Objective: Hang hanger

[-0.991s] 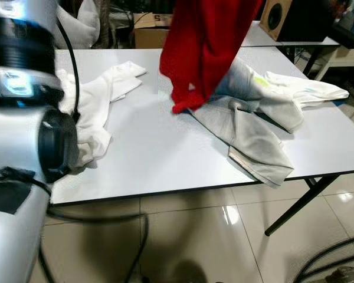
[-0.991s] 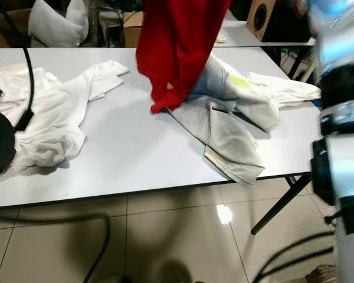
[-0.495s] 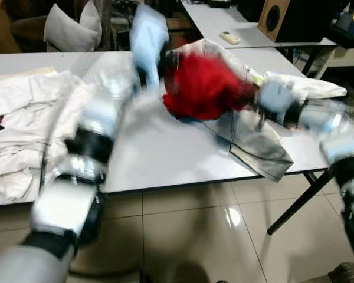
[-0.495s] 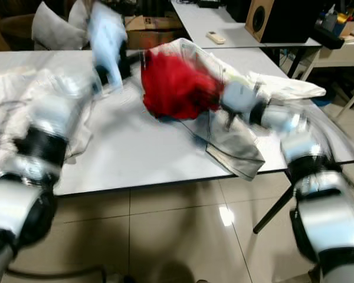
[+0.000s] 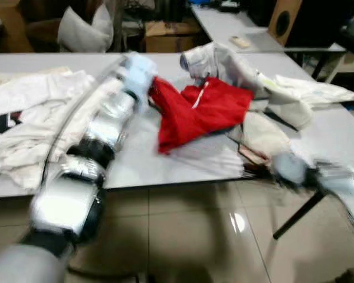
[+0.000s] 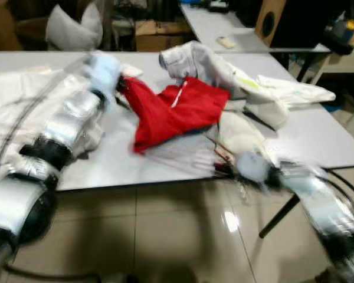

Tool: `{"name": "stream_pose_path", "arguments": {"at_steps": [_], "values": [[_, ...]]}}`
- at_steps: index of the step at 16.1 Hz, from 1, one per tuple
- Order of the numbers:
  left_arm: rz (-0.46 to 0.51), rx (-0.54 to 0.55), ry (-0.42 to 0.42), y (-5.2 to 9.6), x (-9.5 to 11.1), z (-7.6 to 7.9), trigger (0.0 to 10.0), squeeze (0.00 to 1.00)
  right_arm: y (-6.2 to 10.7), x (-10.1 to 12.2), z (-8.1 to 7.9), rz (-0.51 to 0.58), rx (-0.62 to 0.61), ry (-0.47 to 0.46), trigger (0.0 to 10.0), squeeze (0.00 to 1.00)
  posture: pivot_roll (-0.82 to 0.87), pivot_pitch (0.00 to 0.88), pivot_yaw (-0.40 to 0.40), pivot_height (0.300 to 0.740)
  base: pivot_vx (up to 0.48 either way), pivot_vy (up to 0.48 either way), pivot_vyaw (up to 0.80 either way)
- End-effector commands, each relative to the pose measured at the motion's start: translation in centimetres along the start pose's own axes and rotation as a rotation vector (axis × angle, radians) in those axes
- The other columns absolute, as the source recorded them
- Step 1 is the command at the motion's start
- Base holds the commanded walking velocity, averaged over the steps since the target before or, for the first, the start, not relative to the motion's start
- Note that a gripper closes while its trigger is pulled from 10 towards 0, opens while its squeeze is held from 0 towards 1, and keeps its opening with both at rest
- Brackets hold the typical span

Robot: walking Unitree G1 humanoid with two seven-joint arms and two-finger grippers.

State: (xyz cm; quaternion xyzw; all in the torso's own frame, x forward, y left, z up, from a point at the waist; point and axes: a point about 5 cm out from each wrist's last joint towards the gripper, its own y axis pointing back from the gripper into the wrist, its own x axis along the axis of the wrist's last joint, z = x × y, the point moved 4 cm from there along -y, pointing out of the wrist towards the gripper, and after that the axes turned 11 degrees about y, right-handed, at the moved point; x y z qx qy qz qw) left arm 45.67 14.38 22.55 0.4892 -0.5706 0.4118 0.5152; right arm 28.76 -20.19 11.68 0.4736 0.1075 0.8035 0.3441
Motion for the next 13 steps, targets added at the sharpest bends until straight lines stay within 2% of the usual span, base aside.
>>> {"name": "stream_pose_path", "arguments": {"at_steps": [1, 3, 5, 6, 7, 9, 11, 12, 13], "values": [[0.016, 0.020, -0.003, -0.3, 0.5, 0.3, 10.0, 0.00, 1.3, 1.7, 1.4, 0.035, -0.022, 0.028, 10.0, 0.00, -0.17, 0.000, 0.046, 0.740, 0.000, 0.000, 0.00], [-0.020, 0.041, -0.023, -0.3, -0.6, 0.2, 10.0, 0.00, 3.0, 2.6, 1.4, 0.035, -0.006, 0.026, 10.0, 0.00, -0.18, 0.000, 0.050, 0.740, 0.000, 0.000, 0.00], [-0.056, 0.018, -0.029, -0.2, -2.0, 0.9, 10.0, 0.00, 5.1, 3.9, 1.9, 0.038, -0.021, 0.004, 10.0, 0.00, -0.18, 0.000, 0.056, 0.740, 0.000, 0.000, 0.00], [-0.084, -0.021, -0.040, -0.1, -3.1, 1.6, 10.0, 0.00, 6.4, 4.7, 2.4, 0.042, -0.039, -0.005, 10.0, 0.00, -0.19, 0.000, 0.058, 0.740, 0.000, 0.000, 0.00], [-0.137, -0.119, -0.037, 0.3, -5.1, 3.2, 10.0, 0.00, 8.8, 6.7, 3.4, 0.084, -0.082, -0.020, 10.0, 0.00, -0.19, 0.000, 0.061, 0.740, 0.000, 0.000, 0.00], [-0.186, -0.209, -0.006, 0.9, -6.9, 4.5, 10.0, 0.00, 10.8, 8.1, 4.5, 0.125, -0.147, -0.036, 10.0, 0.00, -0.19, 0.000, 0.061, 0.740, 0.000, 0.000, 0.00], [-0.264, -0.262, 0.013, 1.5, -8.7, 5.6, 10.0, 0.00, 12.6, 7.7, 6.1, 0.096, -0.276, -0.043, 10.0, 0.00, -0.18, 0.000, 0.060, 0.740, 0.000, 0.000, 0.00], [-0.289, -0.268, -0.006, 1.6, -9.5, 6.3, 10.0, 0.00, 13.3, 7.2, 6.5, 0.065, -0.332, -0.065, 10.0, 0.00, -0.18, 0.000, 0.060, 0.740, 0.000, 0.000, 0.00], [-0.298, -0.297, 0.000, 1.8, -10.0, 7.6, 10.0, 0.00, 13.9, 6.8, 7.4, 0.031, -0.411, -0.071, 10.0, 0.00, -0.19, 0.000, 0.063, 0.740, 0.000, 0.000, 0.00]]}}
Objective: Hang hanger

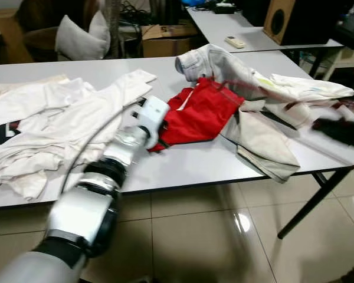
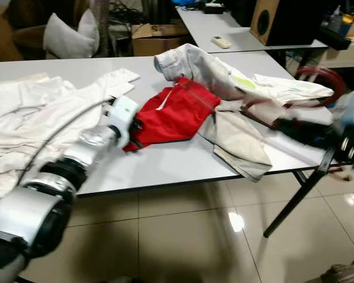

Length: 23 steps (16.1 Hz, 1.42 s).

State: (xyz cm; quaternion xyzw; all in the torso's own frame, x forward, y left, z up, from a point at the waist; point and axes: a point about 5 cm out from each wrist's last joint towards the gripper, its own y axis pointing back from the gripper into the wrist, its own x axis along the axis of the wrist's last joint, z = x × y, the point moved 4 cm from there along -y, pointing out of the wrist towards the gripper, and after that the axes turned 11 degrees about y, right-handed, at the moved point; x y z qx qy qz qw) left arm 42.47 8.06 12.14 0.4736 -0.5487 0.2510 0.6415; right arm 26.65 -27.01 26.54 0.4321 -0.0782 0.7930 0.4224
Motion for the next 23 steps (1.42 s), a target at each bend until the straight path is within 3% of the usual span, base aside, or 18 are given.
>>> {"name": "stream_pose_path", "arguments": {"at_steps": [1, 2, 3, 4, 5, 9, 10, 11, 12, 13, 15, 18, 20, 21, 22, 23], "values": [[-0.002, -0.074, 0.026, -0.6, 0.0, 2.4, 10.0, 0.00, 0.0, 0.0, 1.4, -0.027, -0.120, 0.005, 10.0, 0.00, -0.19, 0.000, 0.066, 0.740, 0.000, 0.000, 0.00], [0.050, -0.160, 0.089, -1.0, 1.5, 4.7, 10.0, 0.00, -0.7, -0.5, 2.0, -0.042, -0.196, -0.005, 10.0, 0.00, -0.20, 0.000, 0.068, 0.740, 0.000, 0.000, 0.00], [0.138, -0.274, 0.212, -1.2, 4.3, 7.2, 10.0, 0.00, -1.8, -1.0, 2.5, -0.055, -0.282, -0.029, 10.0, 0.00, -0.20, 0.000, 0.068, 0.740, 0.000, 0.000, 0.00], [0.203, -0.292, 0.325, -1.3, 6.4, 7.7, 10.0, 0.00, -2.8, -1.3, 2.5, -0.042, -0.316, -0.072, 10.0, 0.00, -0.20, 0.000, 0.069, 0.740, 0.000, 0.000, 0.00], [0.245, -0.281, 0.406, -1.2, 7.8, 7.5, 10.0, 1.00, -3.7, -1.5, 2.4, -0.035, -0.344, -0.098, 10.0, 0.00, -0.20, 0.000, 0.069, 0.740, 0.000, 0.000, 0.00], [0.296, -0.221, 0.429, -0.8, 8.8, 5.1, 10.0, 1.00, -7.6, -2.1, 0.8, 0.012, -0.431, -0.219, 10.0, 0.00, -0.19, 0.000, 0.064, 0.740, 0.000, 0.000, 0.00], [0.263, -0.267, 0.376, -0.6, 8.4, 4.9, 10.0, 1.00, -8.9, -1.8, -0.2, 0.028, -0.411, -0.235, 10.0, 0.00, -0.19, 0.000, 0.055, 0.740, 0.000, 0.000, 0.00], [0.233, -0.301, 0.289, -0.5, 8.0, 5.3, 10.0, 1.00, -9.2, -1.7, -0.4, 0.034, -0.407, -0.241, 10.0, 0.00, -0.18, 0.000, 0.049, 0.740, 0.000, 0.000, 0.00], [0.125, -0.379, -0.024, -0.3, 6.1, 6.1, 10.0, 1.00, -9.8, -1.9, -0.6, 0.021, -0.415, -0.252, 10.0, 0.00, -0.18, 0.000, 0.046, 0.740, 0.000, 0.000, 0.00], [0.079, -0.419, -0.174, 0.0, 5.3, 6.2, 10.0, 1.00, -9.9, -2.1, -0.6, 0.012, -0.429, -0.256, 10.0, 0.00, -0.18, 0.000, 0.041, 0.740, 0.000, 0.000, 0.00], [-0.023, -0.516, -0.339, 0.7, 3.9, 6.1, 10.0, 1.00, -10.3, -2.1, -0.7, 0.006, -0.430, -0.264, 10.0, 0.00, -0.18, 0.000, 0.038, 0.740, 0.000, 0.000, 0.00], [-0.155, -0.564, -0.546, 2.1, 2.5, 3.9, 10.0, 1.00, -11.0, -1.9, -1.6, 0.004, -0.400, -0.243, 10.0, 0.00, -0.18, 0.000, 0.035, 0.740, 0.000, 0.000, 0.00], [-0.174, -0.618, -0.579, 3.2, 2.4, 3.2, 10.0, 1.00, -11.2, -1.8, -1.7, 0.003, -0.397, -0.240, 10.0, 0.00, -0.17, 0.000, 0.035, 0.740, 0.000, 0.000, 0.00], [-0.096, -0.736, -0.466, 4.8, 4.0, 3.5, 10.0, 1.00, -11.2, -1.8, -1.9, 0.004, -0.394, -0.244, 10.0, 0.00, -0.17, 0.000, 0.032, 0.740, 0.000, 0.000, 0.00], [-0.061, -0.784, -0.405, 5.4, 4.7, 3.7, 10.0, 1.00, -11.2, -1.8, -1.9, 0.004, -0.393, -0.245, 10.0, 0.00, -0.17, 0.000, 0.032, 0.740, 0.000, 0.000, 0.00], [0.001, -0.802, -0.294, 6.4, 6.0, 2.7, 10.0, 1.00, -11.3, -1.8, -2.0, 0.001, -0.395, -0.248, 10.0, 0.00, -0.17, 0.000, 0.036, 0.740, 0.000, 0.000, 0.00]]}}
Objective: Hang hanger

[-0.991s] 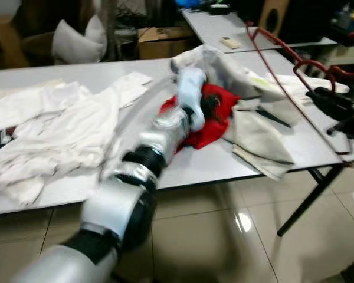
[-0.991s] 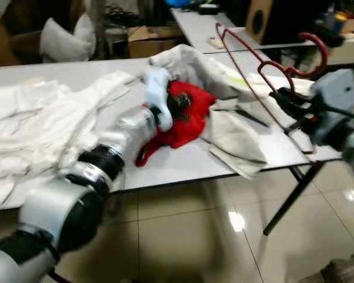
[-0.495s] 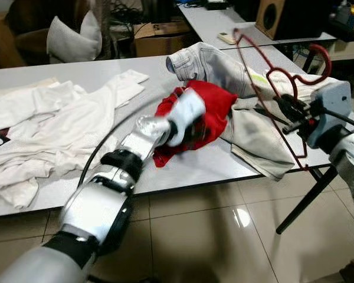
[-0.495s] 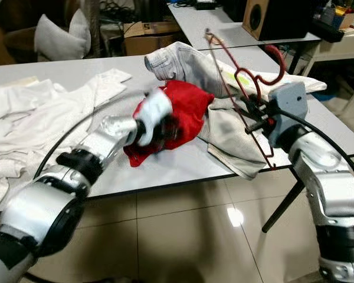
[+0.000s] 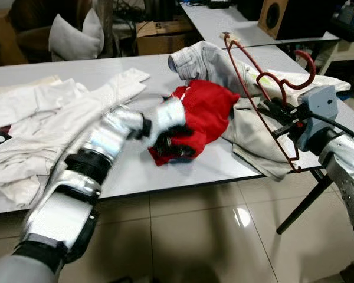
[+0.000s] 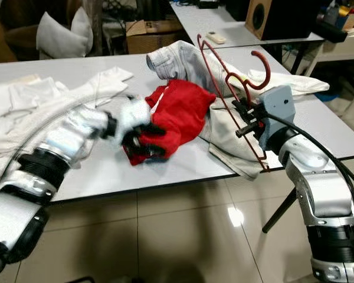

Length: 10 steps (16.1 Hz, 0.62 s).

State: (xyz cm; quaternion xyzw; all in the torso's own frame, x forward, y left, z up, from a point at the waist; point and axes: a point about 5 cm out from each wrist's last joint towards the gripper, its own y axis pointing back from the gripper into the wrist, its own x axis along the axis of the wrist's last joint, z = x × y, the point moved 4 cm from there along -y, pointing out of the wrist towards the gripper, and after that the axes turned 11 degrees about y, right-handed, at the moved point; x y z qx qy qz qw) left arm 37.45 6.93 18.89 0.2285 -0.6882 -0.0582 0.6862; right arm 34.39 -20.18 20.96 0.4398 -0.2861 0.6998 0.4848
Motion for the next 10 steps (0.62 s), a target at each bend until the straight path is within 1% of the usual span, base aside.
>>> {"name": "stream_pose_path", "arguments": {"at_steps": [1, 2, 3, 4, 5, 6, 8, 9, 10], "values": [[0.051, 0.063, 0.042, 1.4, 0.6, -1.1, 10.0, 1.00, 0.0, 0.4, -0.1, 0.005, -0.003, 0.008, 10.0, 0.00, -0.17, 0.000, 0.038, 0.740, 0.000, 0.000, 0.00], [0.074, 0.185, 0.080, 2.4, 0.2, -2.7, 10.0, 1.00, -0.1, 0.5, -0.3, 0.009, -0.004, 0.000, 10.0, 0.00, -0.17, 0.000, 0.040, 0.740, 0.000, 0.000, 0.00], [0.082, 0.280, 0.108, 3.3, -0.5, -3.7, 10.0, 1.00, -0.1, 0.6, -0.7, 0.014, 0.002, -0.009, 10.0, 0.00, -0.17, 0.000, 0.041, 0.740, 0.000, 0.000, 0.00], [0.079, 0.344, 0.131, 3.9, -1.1, -4.3, 10.0, 1.00, -0.1, 0.6, -1.1, 0.015, 0.010, -0.016, 10.0, 0.00, -0.17, 0.000, 0.043, 0.740, 0.000, 0.000, 0.00], [0.025, 0.519, 0.153, 4.8, -2.7, -5.8, 10.0, 0.75, -0.1, 0.4, -1.6, 0.012, 0.016, -0.021, 10.0, 0.00, -0.17, 0.000, 0.043, 0.740, 0.000, 0.000, 0.00], [-0.083, 0.771, 0.210, 6.2, -5.7, -7.3, 10.0, 0.00, -0.3, 0.4, -2.1, 0.010, 0.016, -0.036, 10.0, 0.00, -0.17, 0.000, 0.045, 0.740, 0.000, 0.000, 0.00], [-0.161, 0.929, 0.264, 7.0, -8.5, -7.6, 10.0, 0.00, -0.4, 0.6, -2.7, 0.014, 0.013, -0.059, 10.0, 0.00, -0.17, 0.000, 0.045, 0.740, 0.000, 0.000, 0.00], [-0.199, 0.942, 0.301, 6.4, -10.2, -7.1, 10.0, 0.00, -0.5, 0.7, -3.0, 0.018, 0.015, -0.067, 10.0, 0.00, -0.17, 0.000, 0.048, 0.740, 0.000, 0.000, 0.00], [-0.217, 0.894, 0.305, 4.9, -10.9, -6.2, 10.0, 0.00, -0.6, 0.8, -3.3, 0.020, 0.017, -0.071, 10.0, 0.00, -0.17, 0.000, 0.045, 0.740, 0.000, 0.000, 0.00]]}}
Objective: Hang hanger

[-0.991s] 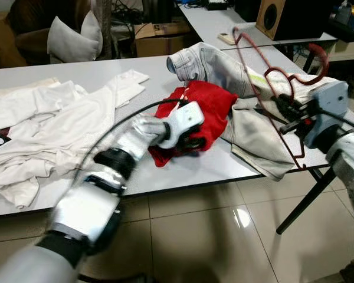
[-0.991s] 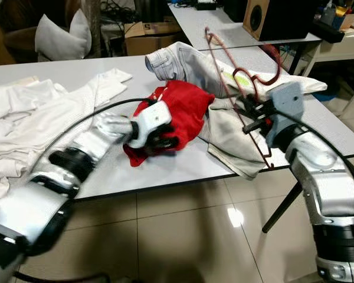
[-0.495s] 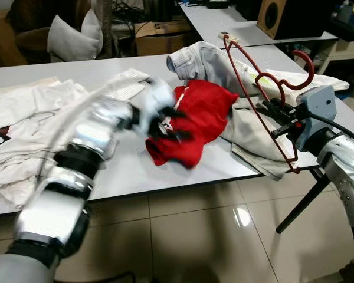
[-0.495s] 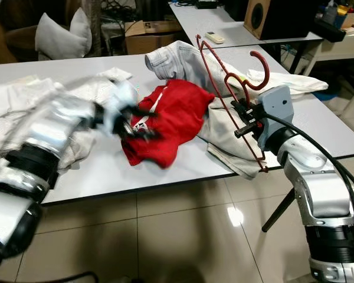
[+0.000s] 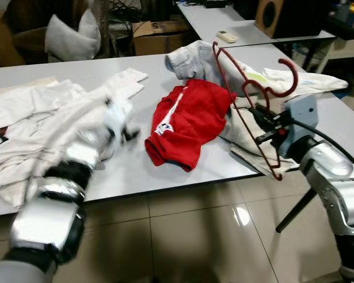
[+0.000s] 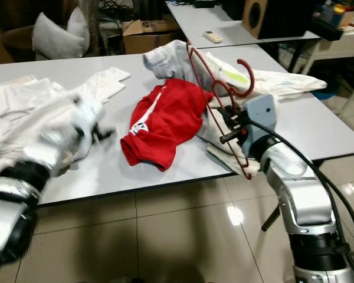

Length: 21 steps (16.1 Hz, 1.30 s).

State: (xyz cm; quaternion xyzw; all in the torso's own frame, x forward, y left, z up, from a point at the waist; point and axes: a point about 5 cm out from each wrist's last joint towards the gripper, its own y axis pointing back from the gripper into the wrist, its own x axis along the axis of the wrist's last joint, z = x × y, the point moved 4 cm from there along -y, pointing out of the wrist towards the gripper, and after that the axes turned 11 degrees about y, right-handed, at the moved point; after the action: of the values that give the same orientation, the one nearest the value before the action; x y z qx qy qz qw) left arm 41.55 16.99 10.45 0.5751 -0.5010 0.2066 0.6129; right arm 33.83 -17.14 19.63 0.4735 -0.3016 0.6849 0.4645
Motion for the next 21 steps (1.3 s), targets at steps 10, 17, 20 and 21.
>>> {"name": "stream_pose_path", "arguments": {"at_steps": [10, 17, 20, 21], "values": [[0.123, -0.302, -0.035, -2.5, 1.8, 12.7, 10.0, 0.00, 0.0, 1.2, 0.0, 0.024, -0.075, -0.022, 10.0, 0.00, -0.22, 0.000, 0.046, 0.740, 0.000, 0.000, 0.00], [0.411, -0.524, 0.085, 2.8, 4.7, 8.7, 10.0, 1.00, 0.4, 1.2, -0.6, 0.023, -0.136, -0.106, 10.0, 0.00, -0.18, 0.000, 0.013, 0.740, 0.000, 0.000, 0.00], [0.662, -0.374, 0.218, 8.9, 7.8, 4.4, 10.0, 1.00, 0.1, 1.9, -2.1, 0.048, -0.133, -0.163, 10.0, 0.00, -0.15, 0.000, 0.007, 0.740, 0.000, 0.000, 0.00], [0.678, -0.338, 0.249, 9.2, 8.0, 4.0, 10.0, 1.00, 0.1, 1.9, -2.3, 0.050, -0.136, -0.171, 10.0, 0.00, -0.15, 0.000, 0.007, 0.740, 0.000, 0.000, 0.00]]}}
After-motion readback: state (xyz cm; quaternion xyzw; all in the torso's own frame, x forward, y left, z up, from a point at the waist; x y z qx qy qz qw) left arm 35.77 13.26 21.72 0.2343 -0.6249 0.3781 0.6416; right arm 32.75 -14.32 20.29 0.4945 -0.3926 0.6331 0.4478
